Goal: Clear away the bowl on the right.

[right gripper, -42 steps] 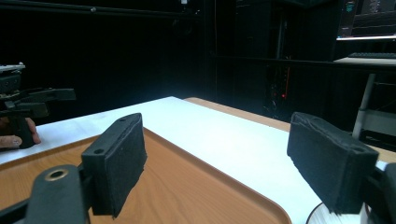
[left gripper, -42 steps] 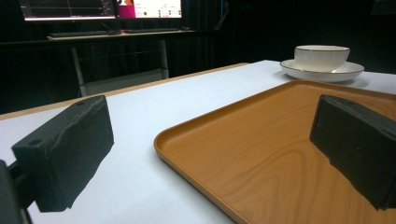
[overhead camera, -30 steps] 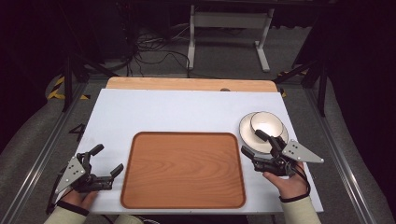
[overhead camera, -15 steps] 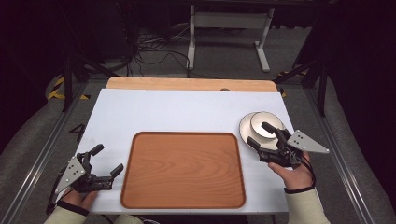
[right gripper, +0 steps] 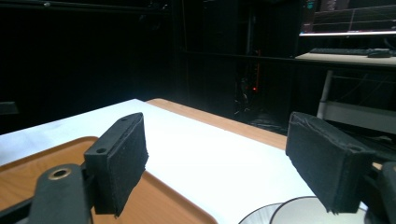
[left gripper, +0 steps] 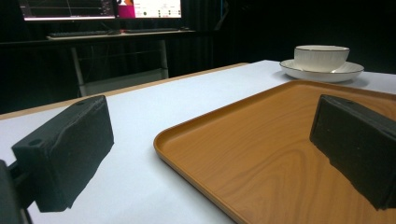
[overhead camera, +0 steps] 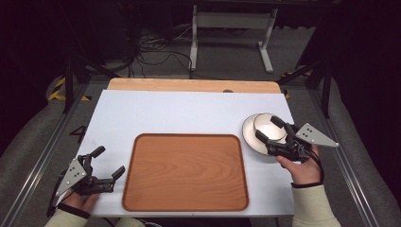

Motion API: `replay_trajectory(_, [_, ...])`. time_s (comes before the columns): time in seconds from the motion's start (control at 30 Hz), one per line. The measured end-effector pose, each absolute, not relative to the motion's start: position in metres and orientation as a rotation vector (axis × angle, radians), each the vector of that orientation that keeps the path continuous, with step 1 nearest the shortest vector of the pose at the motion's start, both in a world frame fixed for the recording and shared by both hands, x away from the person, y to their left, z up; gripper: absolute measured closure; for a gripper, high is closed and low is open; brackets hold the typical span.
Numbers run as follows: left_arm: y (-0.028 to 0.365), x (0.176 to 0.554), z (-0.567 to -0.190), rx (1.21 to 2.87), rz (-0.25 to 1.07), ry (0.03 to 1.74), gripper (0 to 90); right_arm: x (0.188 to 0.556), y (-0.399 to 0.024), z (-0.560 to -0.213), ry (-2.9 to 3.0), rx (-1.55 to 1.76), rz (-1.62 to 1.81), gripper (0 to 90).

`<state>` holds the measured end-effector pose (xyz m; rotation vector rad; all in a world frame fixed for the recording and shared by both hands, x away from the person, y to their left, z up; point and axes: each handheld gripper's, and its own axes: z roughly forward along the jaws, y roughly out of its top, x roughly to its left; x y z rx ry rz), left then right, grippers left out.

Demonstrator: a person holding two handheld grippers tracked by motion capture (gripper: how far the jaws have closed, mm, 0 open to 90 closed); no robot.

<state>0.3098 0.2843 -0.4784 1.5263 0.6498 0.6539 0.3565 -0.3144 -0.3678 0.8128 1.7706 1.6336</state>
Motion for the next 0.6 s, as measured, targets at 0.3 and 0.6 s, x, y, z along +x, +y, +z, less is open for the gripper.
replay_trajectory(0.3, [0.284,0.310,-0.478,1.526,0.654,0.650,0.2,0.365,-0.320,-0.368,1.728,0.822,1.608,24.1])
replay_trajectory(0.6, [0.284,0.310,-0.478,1.526,0.653,0.651,0.2,0.377,-0.328,-0.367,1.706,0.854,1.585,25.7])
